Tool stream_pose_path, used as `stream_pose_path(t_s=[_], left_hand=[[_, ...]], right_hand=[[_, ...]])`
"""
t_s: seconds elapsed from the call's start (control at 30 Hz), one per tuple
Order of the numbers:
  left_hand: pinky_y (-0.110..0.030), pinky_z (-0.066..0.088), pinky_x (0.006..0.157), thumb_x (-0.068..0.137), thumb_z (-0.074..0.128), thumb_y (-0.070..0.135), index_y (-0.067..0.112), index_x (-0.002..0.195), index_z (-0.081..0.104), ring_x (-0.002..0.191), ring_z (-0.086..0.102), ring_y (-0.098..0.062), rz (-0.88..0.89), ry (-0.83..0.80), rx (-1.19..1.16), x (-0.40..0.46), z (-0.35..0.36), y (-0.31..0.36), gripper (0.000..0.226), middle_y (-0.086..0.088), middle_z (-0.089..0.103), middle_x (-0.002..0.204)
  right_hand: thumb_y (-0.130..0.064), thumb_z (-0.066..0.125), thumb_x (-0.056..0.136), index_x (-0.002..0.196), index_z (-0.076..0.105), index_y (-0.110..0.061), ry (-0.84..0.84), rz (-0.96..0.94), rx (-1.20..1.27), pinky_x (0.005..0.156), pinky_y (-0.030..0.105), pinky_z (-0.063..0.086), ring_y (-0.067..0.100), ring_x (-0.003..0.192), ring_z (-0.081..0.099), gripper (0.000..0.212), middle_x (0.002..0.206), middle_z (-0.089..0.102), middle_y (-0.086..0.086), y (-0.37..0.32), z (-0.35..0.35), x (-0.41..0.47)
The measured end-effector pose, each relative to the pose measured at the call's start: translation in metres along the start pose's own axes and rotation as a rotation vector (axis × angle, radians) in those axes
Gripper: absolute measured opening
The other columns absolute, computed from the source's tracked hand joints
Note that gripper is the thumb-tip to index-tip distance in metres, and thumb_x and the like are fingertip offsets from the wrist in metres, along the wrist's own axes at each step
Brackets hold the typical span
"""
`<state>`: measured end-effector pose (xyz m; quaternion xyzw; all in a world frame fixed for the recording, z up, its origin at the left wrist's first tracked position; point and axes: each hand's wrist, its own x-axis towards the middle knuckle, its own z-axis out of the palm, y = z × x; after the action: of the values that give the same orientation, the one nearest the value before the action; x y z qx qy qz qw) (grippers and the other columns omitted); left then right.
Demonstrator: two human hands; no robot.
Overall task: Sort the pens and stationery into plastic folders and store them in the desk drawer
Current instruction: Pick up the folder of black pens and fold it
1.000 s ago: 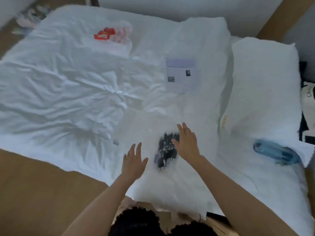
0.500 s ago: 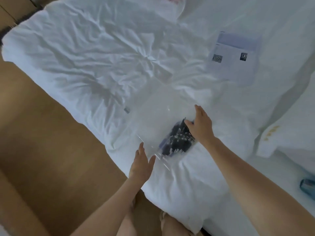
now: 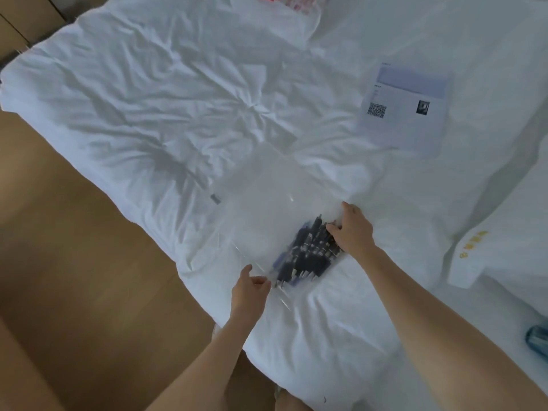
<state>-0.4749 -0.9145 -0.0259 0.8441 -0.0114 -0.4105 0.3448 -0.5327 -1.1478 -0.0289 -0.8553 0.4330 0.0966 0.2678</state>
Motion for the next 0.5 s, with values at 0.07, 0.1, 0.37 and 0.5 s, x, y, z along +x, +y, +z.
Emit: stream_pose_path(t_s=[0.07,0.1,0.37,0.5], left_hand=[[-0.009,0.04,0.051,0.093,0.058,0.017,0.012,0.145,0.029,0.091,0.055,-0.012,0.001,0.011,-0.023,-0.001,-0.001,0.003,0.059,0.002,0.059,0.102],[-0.009,0.04,0.05,0.093,0.058,0.017,0.012,0.144,0.029,0.092,0.055,-0.012,0.004,0.017,-0.037,-0.002,-0.002,0.004,0.058,0.002,0.059,0.101],[-0.038,0.057,0.078,0.092,0.057,0.004,0.005,0.112,0.044,0.084,0.065,-0.03,-0.008,0.082,-0.216,-0.006,-0.013,0.015,0.024,-0.009,0.056,0.093],[-0.04,0.055,0.076,0.093,0.051,-0.001,0.006,0.1,0.044,0.08,0.063,-0.029,0.015,0.08,-0.223,-0.007,-0.014,0.019,0.012,-0.01,0.058,0.091]], right_hand=[[-0.036,0.057,0.092,0.146,0.022,-0.008,0.007,0.014,-0.035,0.107,0.043,0.033,0.029,0.135,0.032,0.07,0.148,0.03,0.012,0.0,-0.002,0.0],[-0.038,0.059,0.09,0.144,0.025,-0.008,0.012,0.025,-0.05,0.105,0.043,0.033,0.03,0.132,0.034,0.07,0.145,0.032,0.013,0.0,-0.004,0.0],[-0.038,0.077,0.073,0.135,0.039,-0.015,-0.023,0.073,0.121,0.099,0.041,0.038,0.03,0.12,0.043,0.076,0.13,0.042,0.013,0.012,-0.009,-0.012],[-0.035,0.079,0.072,0.134,0.04,-0.012,-0.057,0.107,0.283,0.101,0.042,0.041,0.028,0.119,0.044,0.077,0.131,0.037,0.012,0.019,-0.006,-0.021]])
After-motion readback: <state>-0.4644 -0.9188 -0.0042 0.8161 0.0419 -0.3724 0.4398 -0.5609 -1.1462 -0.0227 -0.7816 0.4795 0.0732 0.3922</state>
